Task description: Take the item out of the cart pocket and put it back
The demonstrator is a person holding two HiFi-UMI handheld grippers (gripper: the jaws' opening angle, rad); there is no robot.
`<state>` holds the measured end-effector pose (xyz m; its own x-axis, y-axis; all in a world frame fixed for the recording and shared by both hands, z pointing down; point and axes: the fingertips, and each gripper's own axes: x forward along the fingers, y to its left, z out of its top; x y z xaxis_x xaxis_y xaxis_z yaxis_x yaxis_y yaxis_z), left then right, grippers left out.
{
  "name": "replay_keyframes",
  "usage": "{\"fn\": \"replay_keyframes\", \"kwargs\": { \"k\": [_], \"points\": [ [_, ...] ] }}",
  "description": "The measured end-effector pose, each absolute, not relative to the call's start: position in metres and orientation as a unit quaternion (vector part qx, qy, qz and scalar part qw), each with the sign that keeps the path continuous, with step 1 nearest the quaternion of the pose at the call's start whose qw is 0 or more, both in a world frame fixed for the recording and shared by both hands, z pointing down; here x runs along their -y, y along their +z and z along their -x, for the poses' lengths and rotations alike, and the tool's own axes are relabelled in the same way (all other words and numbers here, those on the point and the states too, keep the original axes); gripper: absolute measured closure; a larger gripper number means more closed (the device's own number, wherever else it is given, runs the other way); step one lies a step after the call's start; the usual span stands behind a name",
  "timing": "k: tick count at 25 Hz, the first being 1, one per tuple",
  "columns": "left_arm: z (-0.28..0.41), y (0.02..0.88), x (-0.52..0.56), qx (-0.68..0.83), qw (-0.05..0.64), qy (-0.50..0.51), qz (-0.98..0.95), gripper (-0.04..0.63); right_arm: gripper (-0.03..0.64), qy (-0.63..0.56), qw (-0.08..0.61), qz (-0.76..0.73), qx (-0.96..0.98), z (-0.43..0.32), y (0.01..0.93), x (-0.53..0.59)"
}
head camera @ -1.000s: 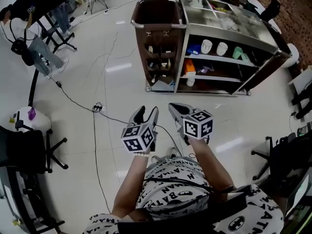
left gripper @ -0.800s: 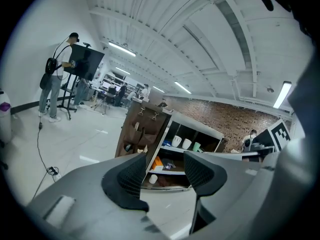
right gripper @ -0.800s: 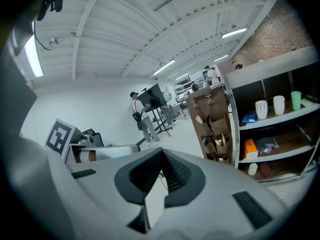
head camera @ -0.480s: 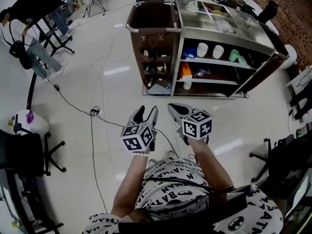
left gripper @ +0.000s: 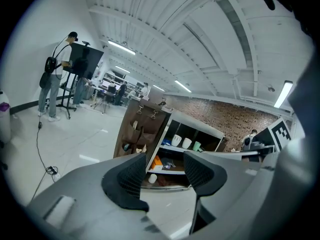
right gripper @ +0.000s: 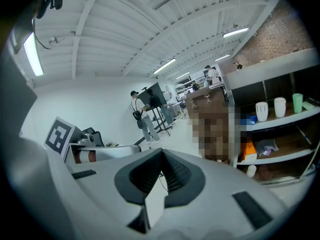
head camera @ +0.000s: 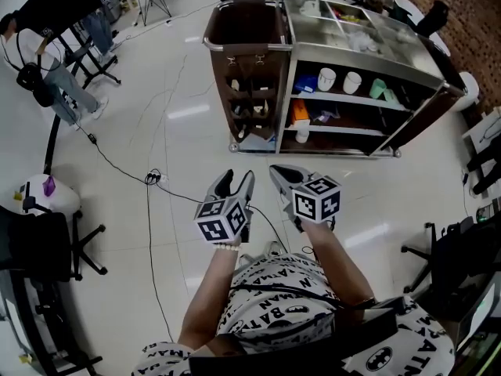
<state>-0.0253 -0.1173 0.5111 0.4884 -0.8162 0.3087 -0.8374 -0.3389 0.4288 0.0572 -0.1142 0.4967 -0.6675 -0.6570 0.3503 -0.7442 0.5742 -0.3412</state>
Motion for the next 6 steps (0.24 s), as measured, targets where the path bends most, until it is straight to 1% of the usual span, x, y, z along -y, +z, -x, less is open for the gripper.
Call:
{"fn": "replay_keyframes", "kwargs": {
  "k": [6],
  "points": [
    [0.0240,0.5120,0.1125,0.502,0.276,0.023,-0.819,0.350,0.617,0.237,0.091,-0.401,0.880,-0.0591,0.4961,0.1097]
  ]
}}
